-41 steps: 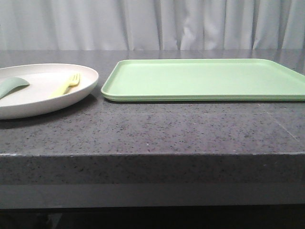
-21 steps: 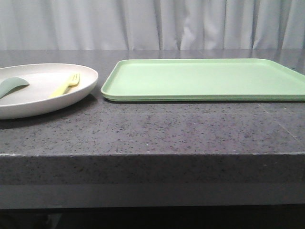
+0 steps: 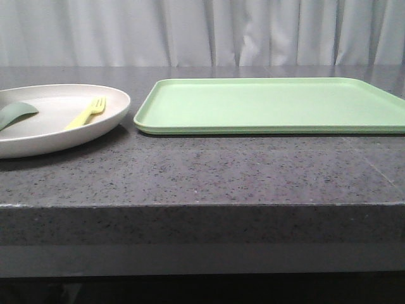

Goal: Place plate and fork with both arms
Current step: 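Lower the left gripper to the white plate rim and grasp it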

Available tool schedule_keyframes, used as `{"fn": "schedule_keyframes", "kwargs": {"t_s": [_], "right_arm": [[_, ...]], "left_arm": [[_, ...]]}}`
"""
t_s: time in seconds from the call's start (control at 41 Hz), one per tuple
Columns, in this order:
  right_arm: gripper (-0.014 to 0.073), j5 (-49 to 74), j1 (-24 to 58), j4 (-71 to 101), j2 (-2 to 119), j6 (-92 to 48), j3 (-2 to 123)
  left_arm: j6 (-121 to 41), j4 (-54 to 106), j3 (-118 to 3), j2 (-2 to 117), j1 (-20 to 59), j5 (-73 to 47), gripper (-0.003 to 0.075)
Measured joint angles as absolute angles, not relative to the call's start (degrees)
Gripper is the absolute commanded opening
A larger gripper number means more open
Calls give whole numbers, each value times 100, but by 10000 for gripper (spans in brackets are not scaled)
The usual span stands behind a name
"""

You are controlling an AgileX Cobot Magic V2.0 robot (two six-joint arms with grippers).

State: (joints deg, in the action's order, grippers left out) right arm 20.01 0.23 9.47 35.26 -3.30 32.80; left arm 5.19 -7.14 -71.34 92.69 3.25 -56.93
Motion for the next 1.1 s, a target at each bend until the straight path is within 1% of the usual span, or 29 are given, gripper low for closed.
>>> {"fn": "schedule_keyframes", "kwargs": {"t_s": [0.195, 0.268, 0.365, 0.585, 0.658, 0.682, 0.95, 1.096], "right_arm": [[645, 2001, 23, 947, 3526, -330, 3280], [645, 2001, 23, 947, 3526, -330, 3280], [645, 2001, 23, 947, 3526, -330, 3280], [645, 2001, 23, 947, 3526, -330, 3280], [645, 2001, 23, 947, 3526, -330, 3280], [645, 2001, 23, 947, 3526, -330, 3280], [645, 2001, 23, 947, 3526, -330, 3280], [645, 2022, 23, 947, 3526, -330, 3280]], "left_arm": [[519, -629, -7159, 9329, 321, -5628, 564], [519, -629, -7171, 9338, 321, -5628, 529], [519, -574, -7171, 9350, 312, -5628, 426], [519, -298, -7171, 9370, 312, -5628, 90], [519, -311, -7171, 9370, 312, -5617, -2], [530, -311, -7171, 9370, 312, -5617, -18], [603, -54, -7195, 9333, 263, -5499, -18], [603, 378, -7183, 9130, -39, -5487, -18]]}}
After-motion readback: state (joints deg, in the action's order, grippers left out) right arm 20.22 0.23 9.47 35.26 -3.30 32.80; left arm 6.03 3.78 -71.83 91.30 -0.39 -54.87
